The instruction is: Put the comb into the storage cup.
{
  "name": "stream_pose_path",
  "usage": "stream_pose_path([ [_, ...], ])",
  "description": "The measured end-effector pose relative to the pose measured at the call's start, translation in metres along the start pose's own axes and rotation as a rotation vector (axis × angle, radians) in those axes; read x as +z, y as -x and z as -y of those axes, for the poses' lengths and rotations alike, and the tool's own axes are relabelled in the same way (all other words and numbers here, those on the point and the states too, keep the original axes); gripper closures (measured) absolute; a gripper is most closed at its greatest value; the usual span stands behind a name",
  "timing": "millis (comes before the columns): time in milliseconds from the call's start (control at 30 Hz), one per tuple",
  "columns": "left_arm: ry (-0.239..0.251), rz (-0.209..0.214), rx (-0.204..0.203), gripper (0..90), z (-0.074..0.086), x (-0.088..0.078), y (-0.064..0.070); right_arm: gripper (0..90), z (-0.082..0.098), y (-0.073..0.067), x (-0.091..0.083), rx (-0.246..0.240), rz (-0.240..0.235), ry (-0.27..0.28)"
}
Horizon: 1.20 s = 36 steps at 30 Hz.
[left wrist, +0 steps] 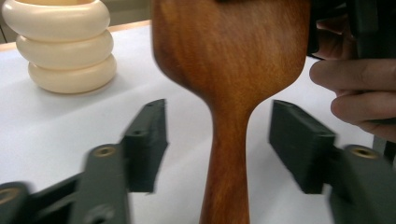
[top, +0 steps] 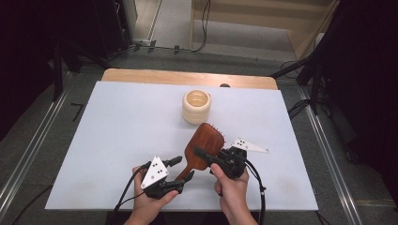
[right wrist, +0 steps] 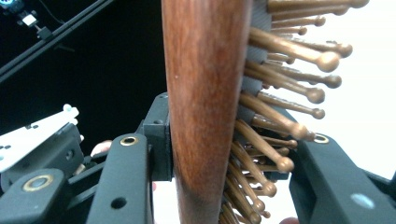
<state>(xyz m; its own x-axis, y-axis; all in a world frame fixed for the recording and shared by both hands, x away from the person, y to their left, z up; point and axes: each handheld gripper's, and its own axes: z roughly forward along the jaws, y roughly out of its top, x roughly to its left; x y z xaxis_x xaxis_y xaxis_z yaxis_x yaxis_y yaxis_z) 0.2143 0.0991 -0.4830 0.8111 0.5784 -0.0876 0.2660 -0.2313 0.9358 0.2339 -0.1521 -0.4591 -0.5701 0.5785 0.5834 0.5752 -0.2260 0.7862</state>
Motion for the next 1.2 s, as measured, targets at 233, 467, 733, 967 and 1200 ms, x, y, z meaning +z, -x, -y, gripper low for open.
stream_pose_path([
  [233,0.004,0.027,-0.060,9.0,-0.003,-0.008,-0.016,53.9,-0.007,-0.003,-0.009,-0.083,0.024,0.023],
  [467,0.016,-0.021,-0.081,0.0,-0.004,-0.019,-0.033,54.2,-0.011,-0.006,-0.014,-0.141,0.038,0.039],
  [733,0.039,-0.105,-0.090,0.0,-0.002,-0.038,-0.056,54.3,-0.014,-0.008,-0.019,-0.178,0.055,0.050],
  [967,0.053,-0.162,-0.112,0.0,-0.001,-0.056,-0.079,54.4,-0.017,-0.007,-0.023,-0.197,0.067,0.061],
  [1200,0.066,-0.222,-0.110,0.0,0.002,-0.075,-0.098,54.4,-0.019,-0.005,-0.027,-0.205,0.090,0.075],
])
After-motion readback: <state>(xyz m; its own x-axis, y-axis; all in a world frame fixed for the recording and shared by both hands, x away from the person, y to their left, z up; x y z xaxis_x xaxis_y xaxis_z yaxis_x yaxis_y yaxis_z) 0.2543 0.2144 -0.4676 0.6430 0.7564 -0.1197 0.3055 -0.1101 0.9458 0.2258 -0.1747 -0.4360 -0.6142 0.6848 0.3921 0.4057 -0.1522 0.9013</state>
